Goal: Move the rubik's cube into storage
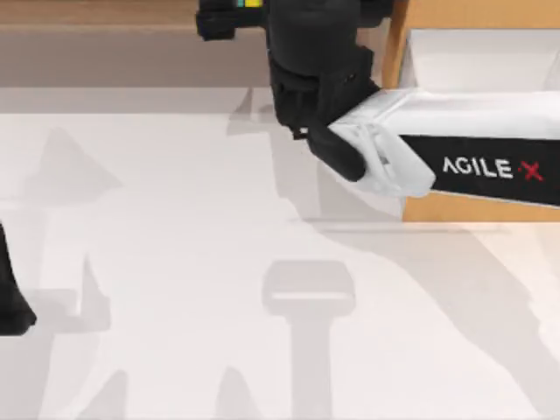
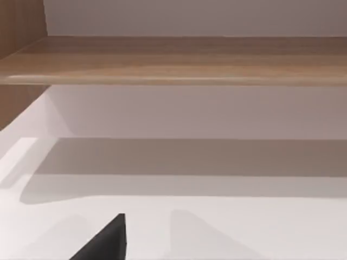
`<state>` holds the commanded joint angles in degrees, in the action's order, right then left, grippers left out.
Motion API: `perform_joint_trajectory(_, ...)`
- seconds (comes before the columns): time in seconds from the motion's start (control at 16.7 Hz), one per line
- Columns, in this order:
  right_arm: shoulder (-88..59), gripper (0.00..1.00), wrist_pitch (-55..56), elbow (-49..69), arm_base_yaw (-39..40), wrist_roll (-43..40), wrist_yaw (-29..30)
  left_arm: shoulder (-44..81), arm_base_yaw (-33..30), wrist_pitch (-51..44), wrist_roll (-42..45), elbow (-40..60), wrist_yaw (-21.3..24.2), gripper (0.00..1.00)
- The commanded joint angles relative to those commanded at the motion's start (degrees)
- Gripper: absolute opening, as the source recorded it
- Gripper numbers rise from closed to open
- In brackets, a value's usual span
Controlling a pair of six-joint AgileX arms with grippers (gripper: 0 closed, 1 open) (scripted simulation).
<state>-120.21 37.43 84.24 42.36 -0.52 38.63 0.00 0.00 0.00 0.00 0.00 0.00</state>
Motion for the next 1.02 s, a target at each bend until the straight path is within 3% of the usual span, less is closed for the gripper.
perform_joint_trajectory(0.42, -21.08, 1.00, 2.14, 16.92, 3.68, 1.29, 9.34, 0.00, 0.00, 0.00, 0.00, 0.00, 0.00, 1.00)
perform_joint_trajectory(1.02, -22.87, 1.00, 0.12, 20.79, 2.69, 1.29, 8.64, 0.00, 0.00, 0.00, 0.00, 0.00, 0.00, 1.00)
